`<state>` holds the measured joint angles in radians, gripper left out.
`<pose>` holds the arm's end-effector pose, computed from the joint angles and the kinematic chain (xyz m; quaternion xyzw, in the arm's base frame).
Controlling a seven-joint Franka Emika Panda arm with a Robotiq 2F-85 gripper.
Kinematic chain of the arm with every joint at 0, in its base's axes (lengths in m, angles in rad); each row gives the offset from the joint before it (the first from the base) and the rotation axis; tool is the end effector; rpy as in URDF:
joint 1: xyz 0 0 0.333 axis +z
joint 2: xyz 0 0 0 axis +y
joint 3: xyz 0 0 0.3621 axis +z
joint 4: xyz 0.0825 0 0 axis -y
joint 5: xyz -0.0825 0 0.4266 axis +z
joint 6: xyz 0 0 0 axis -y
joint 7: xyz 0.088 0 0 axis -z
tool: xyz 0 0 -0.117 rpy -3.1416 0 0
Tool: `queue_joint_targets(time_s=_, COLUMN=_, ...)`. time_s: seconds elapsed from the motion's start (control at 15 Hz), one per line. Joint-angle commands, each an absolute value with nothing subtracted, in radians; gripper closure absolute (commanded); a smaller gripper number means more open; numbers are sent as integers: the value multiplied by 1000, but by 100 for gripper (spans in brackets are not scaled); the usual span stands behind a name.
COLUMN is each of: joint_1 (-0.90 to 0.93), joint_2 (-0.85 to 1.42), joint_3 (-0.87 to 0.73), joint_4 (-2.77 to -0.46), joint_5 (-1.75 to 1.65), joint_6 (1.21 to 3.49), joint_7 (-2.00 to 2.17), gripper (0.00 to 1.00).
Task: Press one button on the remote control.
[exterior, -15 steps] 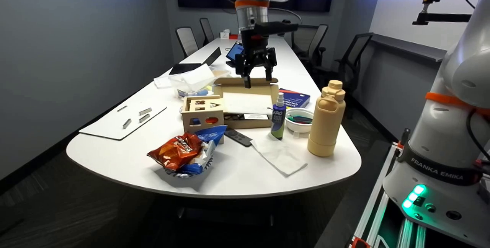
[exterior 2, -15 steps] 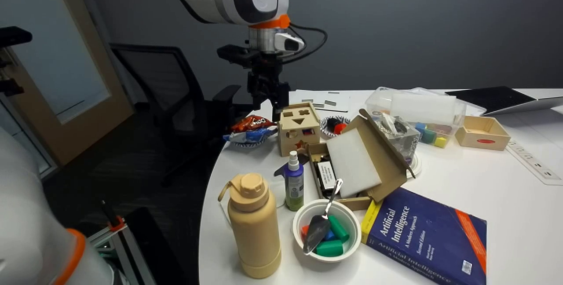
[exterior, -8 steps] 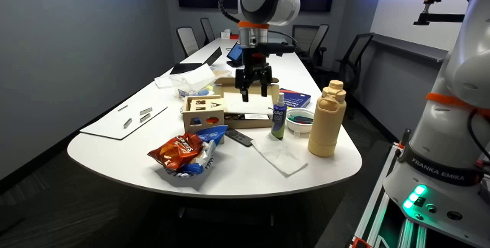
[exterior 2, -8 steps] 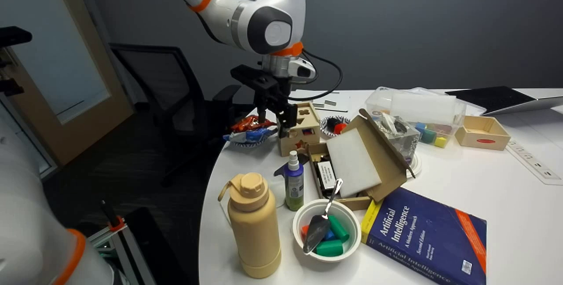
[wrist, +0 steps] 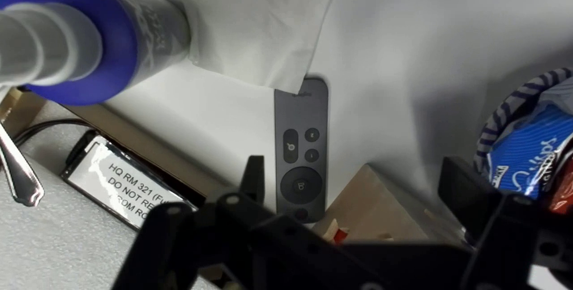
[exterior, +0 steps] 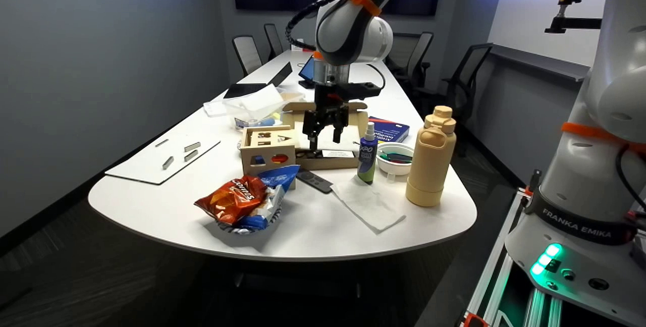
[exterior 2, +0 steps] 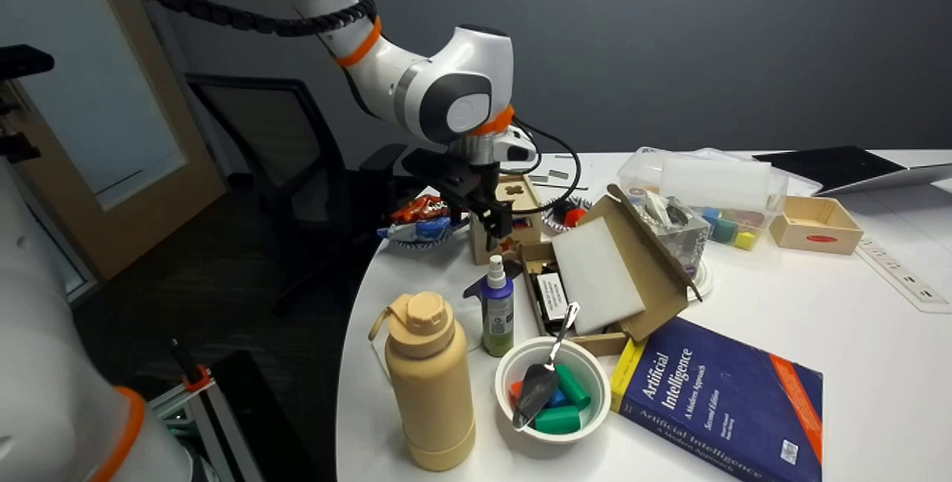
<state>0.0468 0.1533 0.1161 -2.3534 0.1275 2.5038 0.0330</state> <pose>0.5367 0.0885 0.2670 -0.9988 -0.0130 0.0059 0.0463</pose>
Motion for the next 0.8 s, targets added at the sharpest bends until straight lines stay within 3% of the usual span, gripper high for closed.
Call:
queue_joint_targets(time_s=0.0, joint_1=56, joint_2=192, joint_3=108, joint_4=-2375, joint_5=132, joint_6=2638, joint_7=9, gripper=0)
queue_joint_targets(time_s=0.13, joint_1=53, joint_2=221, joint_3=107, joint_4=-2374, joint_5=128, joint_6=2696, joint_7=5, gripper=0)
queue_joint_targets(time_s=0.2, joint_1=52, joint_2=234, joint_3=106, joint_4=-2372, joint_5=126, joint_6=2721, joint_7=5, gripper=25)
queue_joint_targets(time_s=0.27, joint_1=48, joint_2=249, joint_3=107, joint_4=-2366, joint_5=130, joint_6=2737, joint_7=-2, gripper=26)
queue_joint_targets(time_s=0.73, joint_1=48, joint_2=328, joint_3=92, joint_4=-2344, joint_5=115, joint_6=2799, joint_7=15, gripper=83)
